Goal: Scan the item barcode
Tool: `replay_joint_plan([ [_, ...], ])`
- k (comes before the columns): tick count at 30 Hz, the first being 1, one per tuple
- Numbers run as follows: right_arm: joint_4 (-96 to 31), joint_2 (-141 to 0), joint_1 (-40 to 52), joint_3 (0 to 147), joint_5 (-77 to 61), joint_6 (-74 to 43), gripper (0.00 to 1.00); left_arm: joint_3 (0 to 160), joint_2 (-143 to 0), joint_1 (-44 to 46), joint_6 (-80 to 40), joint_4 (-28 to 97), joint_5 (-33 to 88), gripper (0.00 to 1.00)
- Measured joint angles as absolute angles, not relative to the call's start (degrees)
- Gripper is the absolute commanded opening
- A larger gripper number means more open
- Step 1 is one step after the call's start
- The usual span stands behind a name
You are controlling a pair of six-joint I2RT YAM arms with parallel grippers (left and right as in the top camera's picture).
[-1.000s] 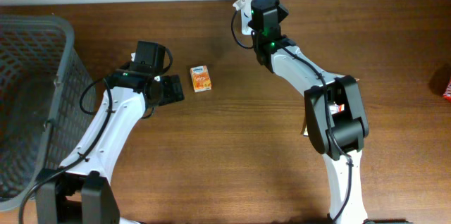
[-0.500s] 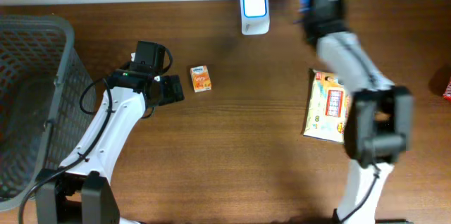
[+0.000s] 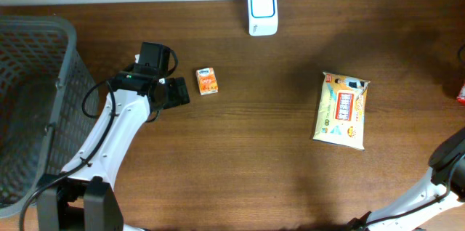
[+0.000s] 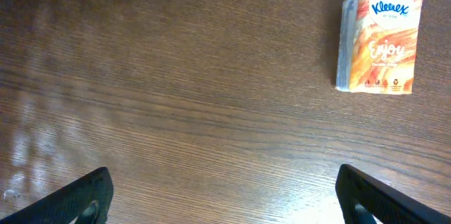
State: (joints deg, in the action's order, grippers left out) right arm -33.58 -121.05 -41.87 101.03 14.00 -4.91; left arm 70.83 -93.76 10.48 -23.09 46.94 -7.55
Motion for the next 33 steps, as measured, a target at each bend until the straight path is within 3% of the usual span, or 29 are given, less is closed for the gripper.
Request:
replay_joint_plan([
  [4, -34.7, -118.8, -41.9, 100.9, 15.3, -8.5, 0.92, 70.8, -93.7, 10.5, -23.1, 46.9, -7.6, 0.99],
  [6, -34.6, -109.8, -41.7, 100.5, 13.2, -11.2, 0.98, 70.8, -93.8, 10.5, -23.1, 46.9, -7.6, 0.99],
  [9, -35.8, -94.9, -40.1, 100.6, -10.0, -12.3, 0.99, 70.8, -93.8, 10.5, -23.1, 46.9, -7.6, 0.99],
  [11, -52.4, -95.6, -39.4, 101.2, -10.5, -17.7, 0.99, 70.8, -93.8, 10.5, -23.1, 46.8, -7.6, 0.99],
  [15, -68.7, -104.7, -38.7, 100.2, -18.1, -20.4, 0.99, 70.8, -93.7, 10.5, -23.1, 46.9, -7.5, 0.99],
  [17, -71.3, -105.1, -33.8, 100.2, -23.5, -17.1, 0.99, 70.8, -93.7, 10.5, -23.1, 46.0, -7.3, 0.99],
  [19, -70.7, -105.1, -21.5, 100.2, -25.7, -15.0, 0.99, 70.8, -93.7, 10.5, -23.1, 42.1, -1.6, 0.99],
  [22, -66.8, -105.1, -11.2, 100.2, -25.6, -14.5, 0.99, 70.8, -93.8, 10.5, -23.2, 39.9, 4.8, 0.99],
  [23, -66.4, -105.1, -8.9, 100.2, -25.6, -14.5, 0.99, 70.8, -93.8, 10.5, -23.2, 37.3, 6.1, 0.97],
  [25, -65.7, -105.1, -5.2, 100.2, -25.6, -14.5, 0.99, 70.8, -95.3, 10.6, -23.2, 32.1, 7.2, 0.77],
  [26, -66.0, -105.1, -2.9, 100.2, -25.6, -14.5, 0.99, 70.8, -97.2, 10.6, -23.2, 28.1, 7.6, 0.62],
  [27, -66.0, -105.1, -2.1, 100.2, -25.6, -14.5, 0.99, 70.8, -102.0, 10.6, -23.3, 24.2, 7.8, 0.61],
  [29, -65.9, -105.1, -1.8, 100.2, -25.5, -14.5, 0.98, 70.8, -106.8, 10.9, -25.9, 16.8, 8.4, 0.7],
  [33, -66.0, -105.1, -1.8, 100.2, -25.4, -14.5, 0.99, 70.8, -114.8, 14.7, -29.6, 13.1, 10.7, 0.69],
])
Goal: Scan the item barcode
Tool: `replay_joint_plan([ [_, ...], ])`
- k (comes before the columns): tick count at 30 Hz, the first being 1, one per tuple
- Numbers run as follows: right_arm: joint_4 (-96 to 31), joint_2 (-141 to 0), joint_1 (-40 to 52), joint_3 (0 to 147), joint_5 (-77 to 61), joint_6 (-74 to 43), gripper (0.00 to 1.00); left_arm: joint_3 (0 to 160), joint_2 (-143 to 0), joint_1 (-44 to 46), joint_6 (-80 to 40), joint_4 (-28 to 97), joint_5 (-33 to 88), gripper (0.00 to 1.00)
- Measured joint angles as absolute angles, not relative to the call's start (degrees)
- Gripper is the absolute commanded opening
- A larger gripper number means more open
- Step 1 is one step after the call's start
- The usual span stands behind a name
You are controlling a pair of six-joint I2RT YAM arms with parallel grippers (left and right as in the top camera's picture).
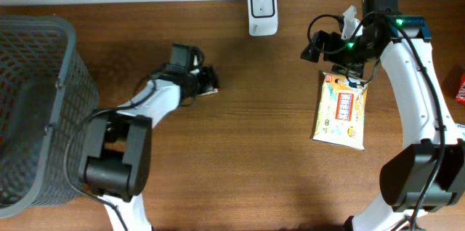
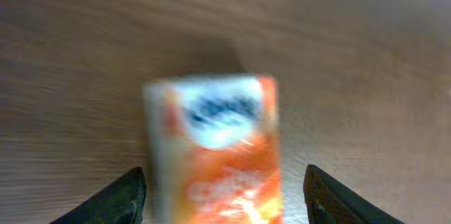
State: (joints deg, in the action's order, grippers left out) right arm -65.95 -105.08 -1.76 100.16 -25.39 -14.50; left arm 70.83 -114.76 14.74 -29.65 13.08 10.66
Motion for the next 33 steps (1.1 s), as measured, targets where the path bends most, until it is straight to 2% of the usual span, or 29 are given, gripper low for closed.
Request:
replay_joint_plan([
  [2, -66.0, -105.1, -1.8, 100.2, -25.4, -14.5, 0.99, 70.8, -115.6, 18.0, -29.8, 12.1, 11.4, 0.63],
  [5, -65.9, -105.1, -1.8, 100.2, -25.4, -14.5, 0.99, 70.8, -115.8, 22.4, -30.3, 12.1, 17.7, 0.4],
  [8, -65.9, -105.1, -1.8, 100.2, -25.4, -14.5, 0.99, 70.8, -115.3, 23.7, -28.5, 12.6, 31.3, 0.42],
  [9, -66.0, -105.1, -1.8, 100.2, -25.4, -14.5, 0.99, 70.8, -113.1, 23.2, -26.6, 12.8, 29.8, 0.49],
  [10, -66.0, -105.1, -1.8, 100.2, -25.4, -14.5, 0.99, 70.8, -109.9, 22.5, -24.8, 13.0, 25.4, 0.54],
  [11, -65.9, -105.1, -1.8, 100.2, -25.4, -14.5, 0.99, 70.8, -105.5, 21.2, -22.0, 12.3, 16.1, 0.57],
  [13, -66.0, -105.1, -1.8, 100.2, -25.4, -14.5, 0.99, 71.2, -103.3, 19.1, -17.4, 8.1, 1.7, 0.59],
  [16, -65.9, -105.1, -1.8, 100.2, -25.4, -14.5, 0.99, 71.1, -110.0, 19.2, -14.3, -0.1, -3.9, 0.61],
  [17, -66.0, -105.1, -1.8, 100.2, -25.4, -14.5, 0.99, 71.0, -112.7, 19.4, -13.9, -2.7, -3.0, 0.58],
  [18, -66.1, -105.1, -1.8, 100.2, -25.4, -14.5, 0.99, 70.9, -115.0, 19.5, -13.8, -5.2, -0.8, 0.51],
  [20, -65.9, -105.1, -1.8, 100.2, -25.4, -14.4, 0.99, 70.9, -117.9, 19.6, -13.2, -5.1, 3.6, 0.49],
  [22, -65.9, -105.1, -1.8, 100.2, -25.4, -14.4, 0.99, 71.0, -118.1, 19.6, -13.0, -1.7, 8.1, 0.42],
  [25, -65.9, -105.1, -1.8, 100.2, -25.4, -14.4, 0.99, 71.2, -118.1, 19.6, -12.9, 4.6, 21.8, 0.43],
  [26, -65.8, -105.1, -1.8, 100.2, -25.4, -14.3, 0.99, 71.4, -118.1, 19.5, -14.2, 7.4, 27.2, 0.35],
  [27, -65.9, -105.1, -1.8, 100.2, -25.4, -14.4, 0.99, 71.4, -118.1, 19.6, -17.3, 10.0, 34.9, 0.3],
  [29, -65.9, -105.1, -1.8, 100.2, -25.4, -14.4, 0.99, 71.4, -118.1, 19.7, -22.3, 11.4, 45.3, 0.29],
  [31, -65.9, -105.1, -1.8, 100.2, -25.4, -14.3, 0.99, 71.4, -118.1, 19.8, -25.2, 11.5, 52.1, 0.31],
  [32, -65.9, -105.1, -1.8, 100.2, -25.4, -14.3, 0.99, 71.3, -117.5, 19.7, -25.8, 11.5, 52.1, 0.33],
  [33, -65.9, -105.1, -1.8, 100.2, -25.4, -14.3, 0.99, 71.1, -115.7, 19.4, -26.3, 11.6, 49.4, 0.28],
])
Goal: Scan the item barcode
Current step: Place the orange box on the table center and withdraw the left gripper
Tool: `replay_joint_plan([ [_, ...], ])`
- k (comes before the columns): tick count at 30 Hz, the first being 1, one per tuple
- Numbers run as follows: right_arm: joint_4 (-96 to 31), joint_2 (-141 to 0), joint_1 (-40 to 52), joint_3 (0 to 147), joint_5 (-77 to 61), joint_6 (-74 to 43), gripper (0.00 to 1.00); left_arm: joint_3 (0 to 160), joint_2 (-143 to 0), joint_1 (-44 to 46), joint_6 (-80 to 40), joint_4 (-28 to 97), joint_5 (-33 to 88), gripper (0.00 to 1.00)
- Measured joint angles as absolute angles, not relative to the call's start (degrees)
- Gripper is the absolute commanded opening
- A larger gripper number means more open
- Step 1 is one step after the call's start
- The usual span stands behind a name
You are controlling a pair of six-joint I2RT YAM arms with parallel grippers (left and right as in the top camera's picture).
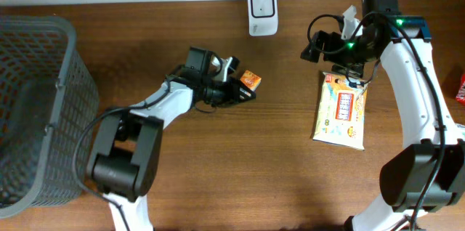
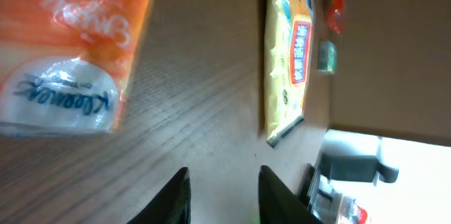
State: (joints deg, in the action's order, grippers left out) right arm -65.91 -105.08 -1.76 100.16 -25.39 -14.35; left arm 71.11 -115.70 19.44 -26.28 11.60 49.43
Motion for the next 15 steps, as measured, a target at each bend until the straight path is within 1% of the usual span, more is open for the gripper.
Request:
replay_joint_plan([
  [2, -66.0, -105.1, -1.8, 100.2, -25.4, -14.3, 0.99, 71.0, -108.1, 17.5, -26.7, 9.8, 33.8, 0.29],
  [4, -65.9, -105.1, -1.8, 100.2, -25.4, -14.3, 0.99, 71.2, -107.4, 17.6, -24.1, 3.8, 19.6, 0.24],
  [5, -66.0, -105.1, -1.8, 100.2, -25.4, -14.3, 0.99, 71.2, -108.1, 18.4, -23.3, 3.1, 16.6, 0.22],
  [6, -65.9, -105.1, -1.8, 100.2, -25.4, -14.3, 0.99, 71.2, -109.7, 19.6, -22.9, 2.1, 14.9, 0.14],
  [7, -65.9, -105.1, -1.8, 100.2, -25.4, -14.4, 0.98, 71.2, -112.5, 21.3, -22.5, 2.1, 13.6, 0.0],
  [9, -65.9, -105.1, -1.8, 100.2, -25.4, -14.3, 0.99, 71.1, -117.2, 24.8, -22.1, 2.8, 12.6, 0.0],
  [10, -65.9, -105.1, -1.8, 100.2, -25.4, -14.3, 0.99, 71.1, -117.3, 25.8, -22.1, 2.7, 12.4, 0.0],
  [11, -65.9, -105.1, -1.8, 100.2, -25.4, -14.3, 0.99, 71.1, -117.3, 26.4, -22.1, 2.7, 12.3, 0.0],
  [13, -65.8, -105.1, -1.8, 100.2, -25.4, -14.3, 0.99, 71.4, -117.3, 26.5, -23.0, 7.7, 12.2, 0.0],
  [15, -65.9, -105.1, -1.8, 100.2, -25.4, -14.3, 0.99, 71.6, -117.1, 26.4, -24.8, 10.3, 15.0, 0.0],
])
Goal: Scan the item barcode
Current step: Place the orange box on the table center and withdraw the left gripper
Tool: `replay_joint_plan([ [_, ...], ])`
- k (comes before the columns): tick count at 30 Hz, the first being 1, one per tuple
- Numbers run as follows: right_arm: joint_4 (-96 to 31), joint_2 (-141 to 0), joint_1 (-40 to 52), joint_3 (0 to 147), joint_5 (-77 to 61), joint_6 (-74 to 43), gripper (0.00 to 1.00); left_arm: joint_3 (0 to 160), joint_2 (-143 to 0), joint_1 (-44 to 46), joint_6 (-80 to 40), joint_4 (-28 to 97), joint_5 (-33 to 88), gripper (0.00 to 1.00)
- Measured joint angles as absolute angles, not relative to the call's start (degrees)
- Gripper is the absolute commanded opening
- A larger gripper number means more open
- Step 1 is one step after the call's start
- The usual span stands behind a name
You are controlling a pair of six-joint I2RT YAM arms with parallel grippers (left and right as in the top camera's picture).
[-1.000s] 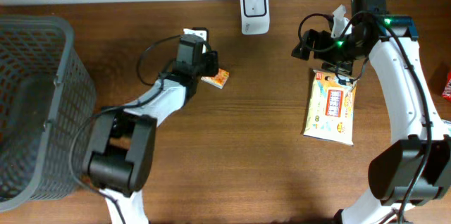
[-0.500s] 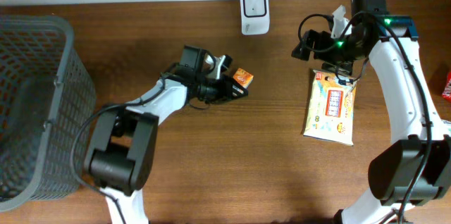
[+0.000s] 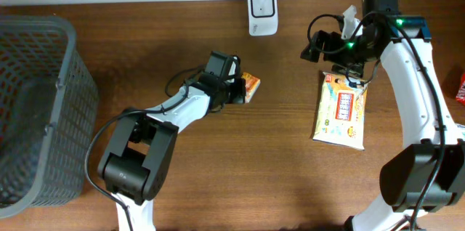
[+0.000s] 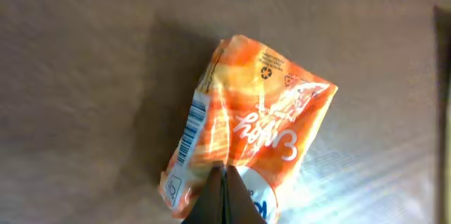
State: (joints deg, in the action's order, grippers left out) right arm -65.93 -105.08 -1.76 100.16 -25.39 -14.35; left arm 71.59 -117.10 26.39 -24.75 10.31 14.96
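An orange Kleenex tissue pack [image 4: 254, 122] with a barcode [image 4: 189, 134] on its side fills the left wrist view. My left gripper [image 4: 225, 173] is shut on its near edge, the two fingers pinched together. From overhead the pack [image 3: 251, 85] sits at the tip of the left gripper [image 3: 238, 90], below the white scanner [image 3: 261, 2] that stands at the table's far edge. The right gripper [image 3: 317, 48] hovers to the right of the scanner; its jaws are too small to read.
A yellow wipes pack [image 3: 341, 110] lies under the right arm. A grey mesh basket [image 3: 65, 64] takes up the left end of the table. A red item [image 3: 461, 90] shows at the right edge.
The left fingers stood a little apart with the pack off to one side in the wrist view; now they are pinched shut on it. The left wrist has turned. The right arm has not moved.
The left gripper was open to the left of the tissue pack, the right arm low at the corner. Then the open fingers straddled the pack and the right arm stood above the wipes. Later the pack was farther right, nearer the scanner, where it is now gripped.
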Motion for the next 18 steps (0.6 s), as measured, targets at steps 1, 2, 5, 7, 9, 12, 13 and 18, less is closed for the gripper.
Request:
replay_joint_plan([
  [1, -65.9, -105.1, -1.8, 100.2, -25.4, -14.3, 0.99, 71.6, -117.1, 26.4, -25.2, 10.7, 17.3, 0.0],
  [2, -65.9, -105.1, -1.8, 100.2, -25.4, -14.3, 0.99, 71.6, -117.1, 26.3, -25.6, 11.0, 21.6, 0.0],
  [5, -65.9, -105.1, -1.8, 100.2, -25.4, -14.4, 0.99, 71.1, -112.2, 26.5, -27.5, 11.0, 31.2, 0.0],
  [7, -65.9, -105.1, -1.8, 100.2, -25.4, -14.3, 0.99, 71.1, -106.7, 26.5, -29.2, 9.1, 29.8, 0.0],
  [9, -65.9, -105.1, -1.8, 100.2, -25.4, -14.3, 0.99, 71.2, -100.9, 26.2, -29.6, 10.3, 18.4, 0.0],
  [12, -66.0, -105.1, -1.8, 100.2, -25.4, -14.3, 0.99, 71.5, -100.6, 20.6, -29.2, 22.3, -0.9, 0.64],
  [13, -65.9, -105.1, -1.8, 100.2, -25.4, -14.3, 0.99, 71.2, -100.7, 17.1, -28.5, 27.1, -6.4, 0.94],
  [18, -60.5, -105.1, -1.8, 100.2, -27.5, -24.6, 0.99, 71.2, -100.6, 15.3, -28.1, 35.2, -10.5, 0.99],
])
